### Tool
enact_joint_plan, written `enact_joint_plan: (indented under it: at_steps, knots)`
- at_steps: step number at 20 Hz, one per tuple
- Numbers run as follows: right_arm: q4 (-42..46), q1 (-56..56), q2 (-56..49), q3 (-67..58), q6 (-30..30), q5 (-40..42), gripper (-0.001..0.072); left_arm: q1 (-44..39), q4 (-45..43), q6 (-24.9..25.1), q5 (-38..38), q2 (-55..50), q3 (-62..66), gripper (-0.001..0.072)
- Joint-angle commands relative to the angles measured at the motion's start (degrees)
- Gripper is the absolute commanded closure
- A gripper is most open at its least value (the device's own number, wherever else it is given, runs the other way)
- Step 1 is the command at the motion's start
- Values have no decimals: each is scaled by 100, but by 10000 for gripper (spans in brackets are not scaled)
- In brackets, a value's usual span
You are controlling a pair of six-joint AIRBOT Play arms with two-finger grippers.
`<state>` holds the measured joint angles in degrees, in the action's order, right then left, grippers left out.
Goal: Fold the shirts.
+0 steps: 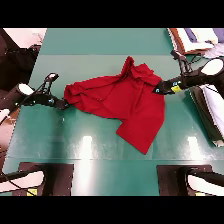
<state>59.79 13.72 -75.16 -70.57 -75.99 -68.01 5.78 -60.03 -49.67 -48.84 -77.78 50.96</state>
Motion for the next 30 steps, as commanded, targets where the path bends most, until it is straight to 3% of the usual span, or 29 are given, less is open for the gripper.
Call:
enact_joint_plan:
  at_steps: [1,2,7,11,12,13,14,15,20,24,25,26,27,28,29,30]
  knots:
    - [7,-28,299,103,-4,52,372,-50,-94,-153,-181,-72,57,570]
    - [7,-90,389,103,-37,-33,372,-44,-116,-291,-302,-66,177,679]
    - [17,-968,785,127,-114,-1178,372,293,-116,-597,-1456,341,1309,680]
    - [15,-1945,1274,1333,-367,-1294,372,472,-35,-754,-1967,772,1617,680]
    - [-11,-2179,1344,1744,-367,-1270,371,472,13,-754,-2006,796,1613,680]
    - [-31,-2374,1384,2179,-365,-1246,331,472,59,-756,-2044,800,1611,680]
    - [-31,-2544,1377,2542,-345,-1176,238,472,122,-756,-2063,800,1611,680]
    - [-35,-2658,1325,2872,-343,-1005,228,472,192,-756,-2057,800,1611,680]
    - [-1272,-2551,479,3445,483,-74,290,472,446,-754,-2061,802,1613,679]
    - [-1528,-1869,-372,2957,573,175,290,472,492,-754,-2074,802,1613,679]
    - [-1523,-1705,-514,2813,573,205,302,472,494,-754,-2114,802,1613,679]
    - [-1519,-1543,-640,2664,573,210,398,474,492,-756,-2194,802,1613,679]
    - [-1510,-1403,-739,2522,575,205,414,474,492,-758,-2286,802,1613,679]
    - [-1508,-1298,-789,2417,579,201,493,474,490,-905,-2345,802,1613,679]
    - [-1510,-1211,-778,2317,623,199,656,474,490,-1113,-2374,809,1613,680]
    - [-1510,-1163,-721,2194,645,153,691,474,496,-1285,-2374,828,1622,680]
